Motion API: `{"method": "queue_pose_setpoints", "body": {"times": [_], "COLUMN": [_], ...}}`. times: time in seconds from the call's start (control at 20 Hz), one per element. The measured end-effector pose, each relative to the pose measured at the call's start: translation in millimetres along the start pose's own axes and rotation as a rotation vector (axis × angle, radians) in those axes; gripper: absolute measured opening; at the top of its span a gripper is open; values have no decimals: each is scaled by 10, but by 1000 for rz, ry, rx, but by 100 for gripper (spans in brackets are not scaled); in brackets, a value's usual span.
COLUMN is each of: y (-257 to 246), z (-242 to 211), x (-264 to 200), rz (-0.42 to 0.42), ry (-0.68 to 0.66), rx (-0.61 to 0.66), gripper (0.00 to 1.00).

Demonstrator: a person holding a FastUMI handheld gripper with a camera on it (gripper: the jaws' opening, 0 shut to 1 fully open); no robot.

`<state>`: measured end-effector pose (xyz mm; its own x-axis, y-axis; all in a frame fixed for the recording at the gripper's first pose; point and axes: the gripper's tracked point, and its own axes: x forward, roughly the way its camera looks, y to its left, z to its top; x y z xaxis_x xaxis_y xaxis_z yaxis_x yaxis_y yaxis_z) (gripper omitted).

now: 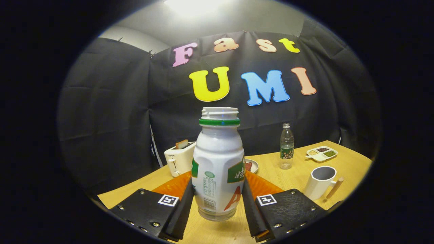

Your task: Take the bottle from table, then pour the juice into the cup, finally place the bottle on the coaster

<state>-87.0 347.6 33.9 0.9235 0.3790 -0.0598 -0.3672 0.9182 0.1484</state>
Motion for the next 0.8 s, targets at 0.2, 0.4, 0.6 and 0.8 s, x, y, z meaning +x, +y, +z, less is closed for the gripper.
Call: {"method": "queue_pose_setpoints", "body": {"times": [0.2,0.4,0.6,0.8], "y": [-220,-423,-586,-713], "z": [-11,-136,-298,-381], "x": [87,215,338,408], "rz": [-69,-98,-103,-104], "ry": [33,54,71,49], "rx": [80,267,431,577], "gripper": [69,69,69,69]}}
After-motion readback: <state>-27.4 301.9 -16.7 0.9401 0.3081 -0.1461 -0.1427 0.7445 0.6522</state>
